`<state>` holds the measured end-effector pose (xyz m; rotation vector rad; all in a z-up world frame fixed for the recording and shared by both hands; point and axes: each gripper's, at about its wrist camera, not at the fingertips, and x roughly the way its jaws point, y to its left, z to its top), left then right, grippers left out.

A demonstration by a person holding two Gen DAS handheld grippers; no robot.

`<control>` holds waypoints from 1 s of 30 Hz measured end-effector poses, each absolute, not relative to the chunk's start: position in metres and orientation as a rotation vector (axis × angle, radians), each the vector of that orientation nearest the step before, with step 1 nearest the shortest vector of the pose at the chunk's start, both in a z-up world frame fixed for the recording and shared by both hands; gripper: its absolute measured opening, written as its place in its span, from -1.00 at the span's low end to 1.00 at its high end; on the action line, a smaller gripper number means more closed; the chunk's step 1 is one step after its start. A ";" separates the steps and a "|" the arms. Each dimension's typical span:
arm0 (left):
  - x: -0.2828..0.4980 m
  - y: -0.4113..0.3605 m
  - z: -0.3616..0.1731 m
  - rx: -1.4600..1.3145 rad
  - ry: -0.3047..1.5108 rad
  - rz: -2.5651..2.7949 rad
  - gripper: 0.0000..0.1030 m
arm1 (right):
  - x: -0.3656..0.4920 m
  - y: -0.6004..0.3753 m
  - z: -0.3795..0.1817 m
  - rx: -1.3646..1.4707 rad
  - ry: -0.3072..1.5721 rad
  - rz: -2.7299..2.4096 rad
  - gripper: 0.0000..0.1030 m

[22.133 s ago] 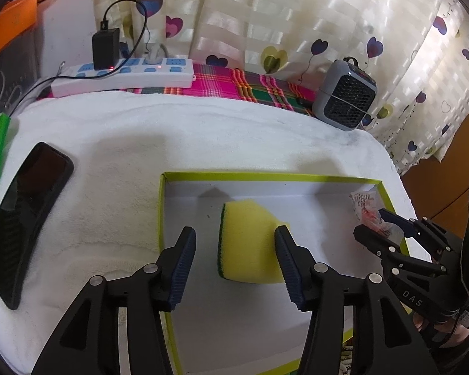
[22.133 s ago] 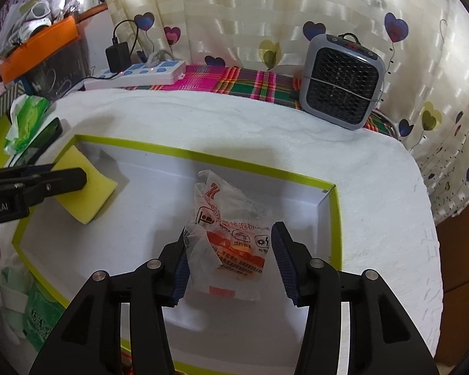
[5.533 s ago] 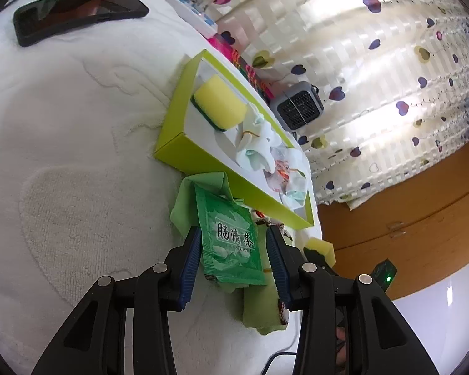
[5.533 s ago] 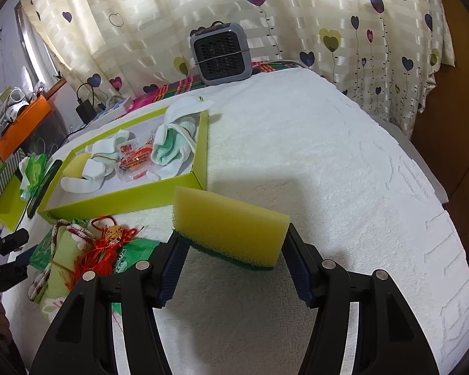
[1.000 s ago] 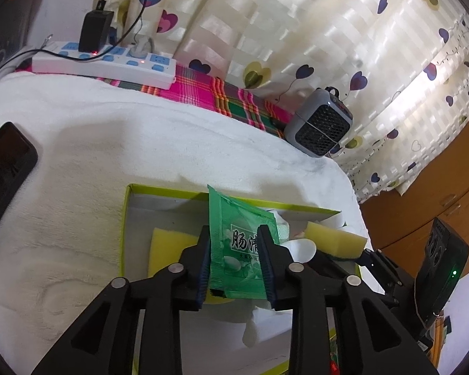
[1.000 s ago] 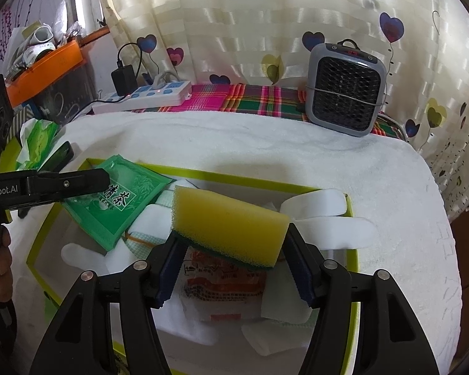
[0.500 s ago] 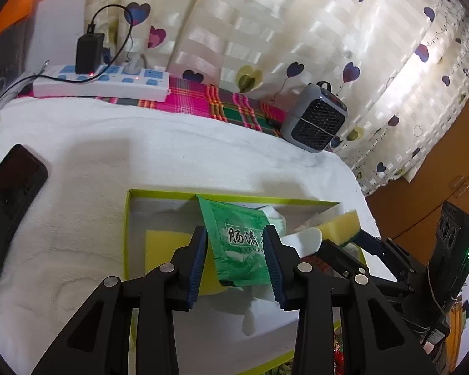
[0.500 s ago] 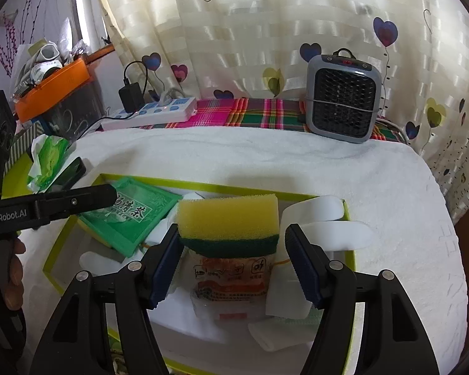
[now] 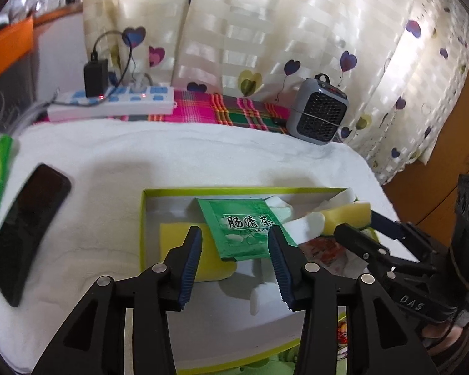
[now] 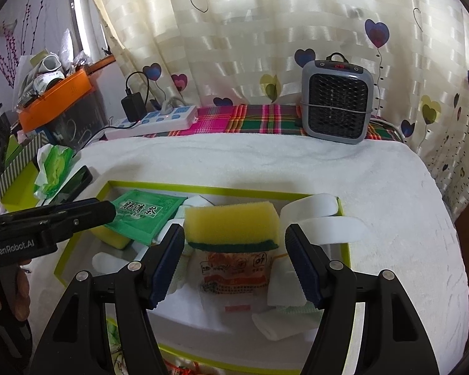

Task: Organize soft objects
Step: 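Open the left tool to drop the packet in the box while the right tool releases the sponge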

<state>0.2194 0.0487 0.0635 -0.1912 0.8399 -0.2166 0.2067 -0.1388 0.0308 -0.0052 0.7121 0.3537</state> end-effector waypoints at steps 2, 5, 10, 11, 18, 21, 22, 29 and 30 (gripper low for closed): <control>0.215 0.048 0.066 -0.189 0.834 -0.225 -0.17 | 0.205 -0.140 0.032 0.003 0.713 0.357 0.31; 0.209 0.047 0.068 -0.190 0.828 -0.222 -0.17 | 0.199 -0.140 0.034 0.006 0.707 0.363 0.31; 0.198 0.045 0.074 -0.169 0.800 -0.209 -0.16 | 0.193 -0.142 0.036 -0.001 0.706 0.365 0.31; 0.197 0.045 0.075 -0.168 0.797 -0.212 -0.16 | 0.193 -0.142 0.036 -0.001 0.706 0.364 0.31; 0.185 0.043 0.081 -0.146 0.767 -0.206 -0.16 | 0.199 -0.144 0.029 -0.007 0.744 0.310 0.31; 0.181 0.042 0.081 -0.132 0.757 -0.200 -0.16 | 0.202 -0.142 0.025 -0.036 0.758 0.290 0.31; 0.181 0.043 0.081 -0.132 0.756 -0.201 -0.16 | 0.204 -0.142 0.025 -0.046 0.758 0.290 0.31; 0.174 0.042 0.082 -0.136 0.747 -0.214 -0.16 | 0.212 -0.138 0.020 -0.110 0.752 0.235 0.31; 0.173 0.042 0.082 -0.134 0.746 -0.208 -0.16 | 0.213 -0.138 0.019 -0.114 0.752 0.228 0.31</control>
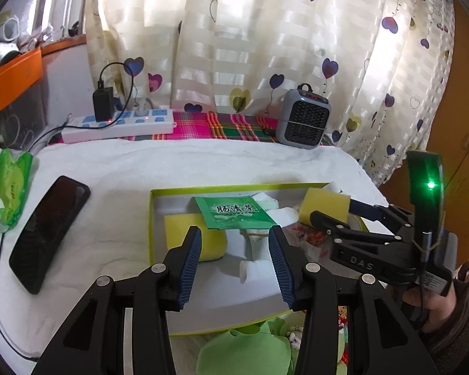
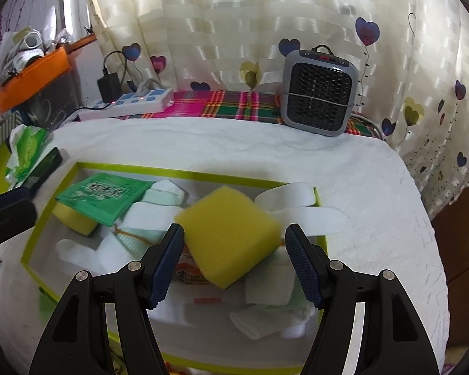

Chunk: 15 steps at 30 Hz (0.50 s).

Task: Organize soft objects
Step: 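Open the left tool to drop the packet in the box while the right tool releases the sponge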

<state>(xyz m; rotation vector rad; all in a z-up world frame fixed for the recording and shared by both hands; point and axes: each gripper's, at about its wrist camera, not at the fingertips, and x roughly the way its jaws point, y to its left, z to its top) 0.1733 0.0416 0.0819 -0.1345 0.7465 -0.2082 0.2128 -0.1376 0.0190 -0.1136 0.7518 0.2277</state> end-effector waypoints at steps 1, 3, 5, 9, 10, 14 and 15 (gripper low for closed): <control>0.172 0.042 0.082 -0.131 0.745 -0.205 -0.16 | 0.213 -0.138 0.018 -0.113 0.754 0.227 0.31; 0.171 0.042 0.082 -0.131 0.744 -0.209 -0.16 | 0.214 -0.139 0.017 -0.094 0.762 0.243 0.31; 0.170 0.043 0.081 -0.139 0.747 -0.213 -0.16 | 0.211 -0.140 0.018 -0.079 0.754 0.254 0.31; 0.164 0.044 0.082 -0.145 0.747 -0.218 -0.16 | 0.204 -0.141 0.023 -0.060 0.737 0.263 0.31; 0.162 0.045 0.082 -0.146 0.745 -0.221 -0.16 | 0.202 -0.142 0.025 -0.054 0.736 0.264 0.31; 0.152 0.048 0.081 -0.149 0.748 -0.221 -0.16 | 0.190 -0.147 0.031 -0.039 0.717 0.279 0.31; 0.149 0.050 0.081 -0.156 0.751 -0.221 -0.16 | 0.185 -0.149 0.033 -0.037 0.713 0.284 0.31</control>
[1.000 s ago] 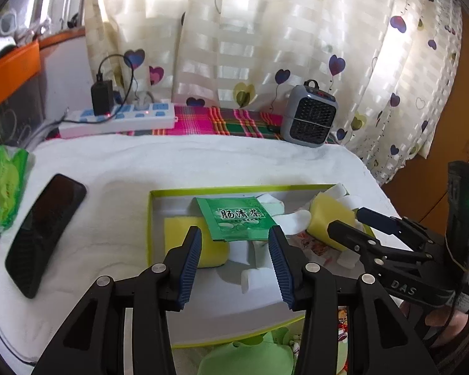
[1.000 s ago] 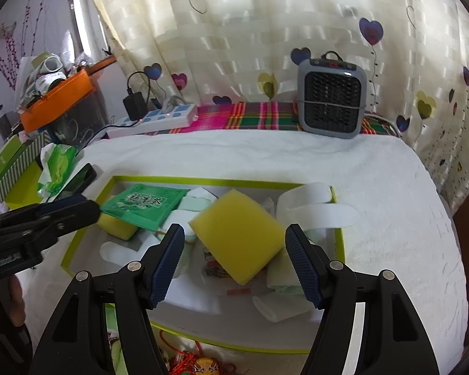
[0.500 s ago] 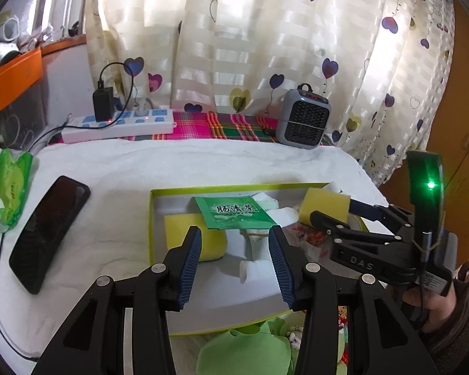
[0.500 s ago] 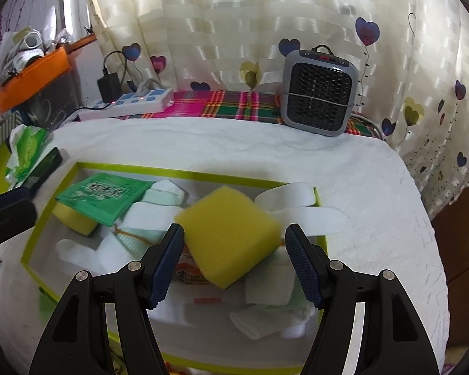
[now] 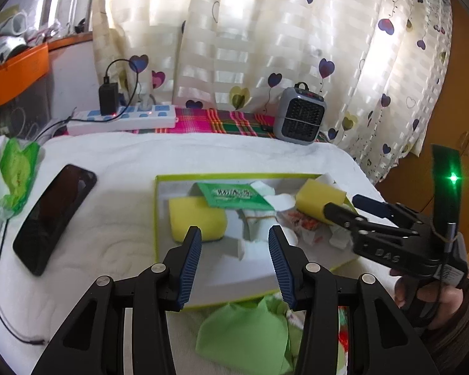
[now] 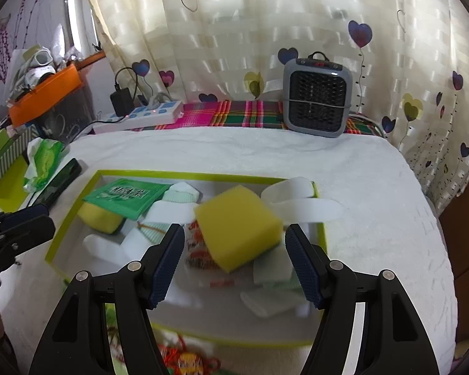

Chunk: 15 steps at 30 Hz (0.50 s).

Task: Organize soft objects
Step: 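Open the left tool to drop the packet in the box while the right tool releases the sponge, then move both open tools back from the box to the pile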

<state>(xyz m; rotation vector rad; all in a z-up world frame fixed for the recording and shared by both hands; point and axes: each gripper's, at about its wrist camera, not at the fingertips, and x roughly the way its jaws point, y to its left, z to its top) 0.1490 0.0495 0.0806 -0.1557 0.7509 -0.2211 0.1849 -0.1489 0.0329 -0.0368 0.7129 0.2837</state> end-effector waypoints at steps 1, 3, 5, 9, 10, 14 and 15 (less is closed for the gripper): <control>0.145 0.051 0.080 -0.165 0.753 -0.223 -0.16 | 0.181 -0.150 0.034 -0.035 0.710 0.290 0.31; 0.139 0.051 0.078 -0.170 0.759 -0.232 -0.16 | 0.171 -0.154 0.038 -0.030 0.699 0.295 0.31; 0.134 0.051 0.077 -0.175 0.764 -0.242 -0.16 | 0.162 -0.157 0.040 -0.016 0.694 0.305 0.31; 0.119 0.051 0.072 -0.202 0.778 -0.272 -0.16 | 0.142 -0.164 0.040 -0.006 0.694 0.315 0.31; 0.116 0.051 0.071 -0.209 0.786 -0.281 -0.16 | 0.138 -0.166 0.040 -0.005 0.694 0.315 0.31; 0.100 0.036 0.060 -0.204 0.834 -0.347 -0.16 | 0.118 -0.177 0.035 0.018 0.694 0.308 0.31; 0.098 0.033 0.059 -0.202 0.838 -0.358 -0.16 | 0.115 -0.180 0.034 0.025 0.696 0.302 0.31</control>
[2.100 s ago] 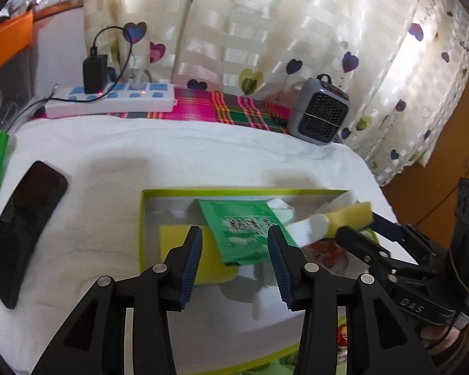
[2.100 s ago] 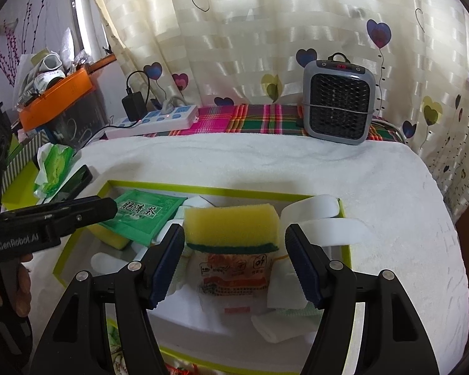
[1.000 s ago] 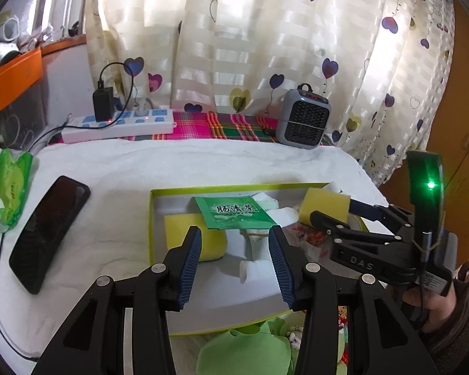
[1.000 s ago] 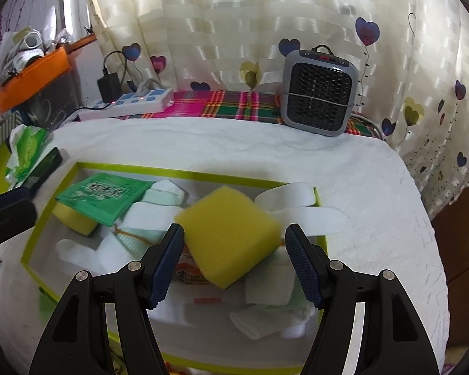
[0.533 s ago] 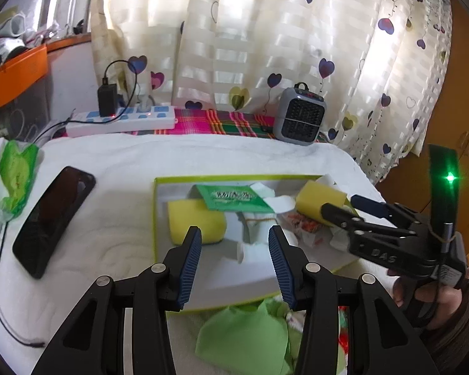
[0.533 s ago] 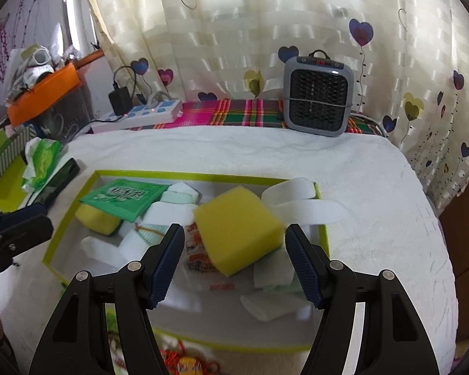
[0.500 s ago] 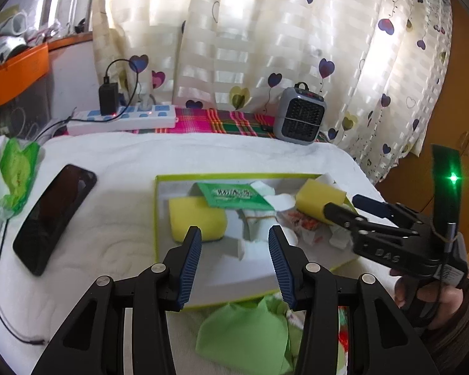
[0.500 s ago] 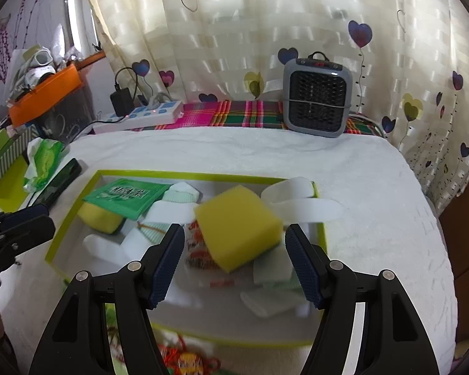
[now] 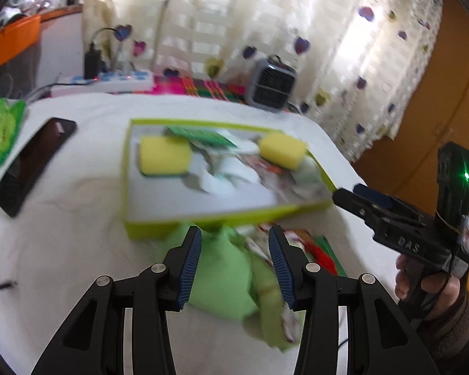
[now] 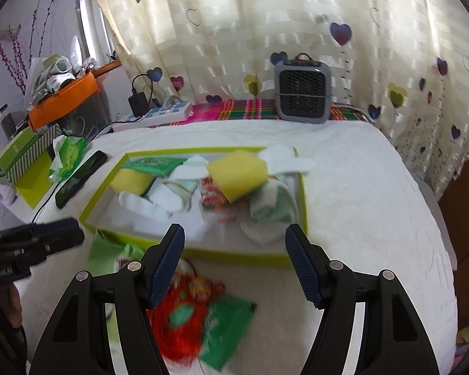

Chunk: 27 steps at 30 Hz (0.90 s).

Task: Organize soft objects
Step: 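Move both open tools back from the box to the pile, then grasp the light-green cloth bundle tied with red-white cord with the left tool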

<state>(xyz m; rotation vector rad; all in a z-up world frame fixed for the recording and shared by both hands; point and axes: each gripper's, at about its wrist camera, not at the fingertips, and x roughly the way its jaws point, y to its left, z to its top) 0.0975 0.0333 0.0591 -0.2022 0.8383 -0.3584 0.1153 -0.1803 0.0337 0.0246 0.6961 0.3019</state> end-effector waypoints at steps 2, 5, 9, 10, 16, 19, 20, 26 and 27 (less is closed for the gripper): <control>0.091 0.026 0.057 -0.193 0.854 -0.386 -0.16 | 0.109 -0.187 0.031 0.046 0.699 0.294 0.31; 0.086 0.015 0.053 -0.178 0.875 -0.395 -0.06 | 0.100 -0.194 0.028 0.072 0.697 0.286 0.31; 0.076 -0.001 0.047 -0.149 0.909 -0.422 -0.02 | 0.089 -0.202 0.025 0.095 0.690 0.281 0.31; 0.075 -0.004 0.045 -0.139 0.920 -0.418 -0.02 | 0.087 -0.205 0.024 0.103 0.688 0.282 0.31; 0.070 -0.022 0.037 -0.084 0.956 -0.405 -0.02 | 0.079 -0.215 0.019 0.132 0.687 0.279 0.31; 0.071 -0.030 0.033 -0.058 0.977 -0.391 -0.02 | 0.077 -0.220 0.017 0.148 0.686 0.282 0.31; 0.071 -0.031 0.033 -0.054 0.979 -0.382 -0.02 | 0.076 -0.221 0.017 0.152 0.685 0.284 0.31; 0.072 -0.033 0.029 -0.038 0.992 -0.344 -0.02 | 0.073 -0.230 0.014 0.175 0.685 0.289 0.31; 0.072 -0.033 0.028 -0.038 0.996 -0.337 -0.02 | 0.073 -0.231 0.013 0.179 0.685 0.291 0.31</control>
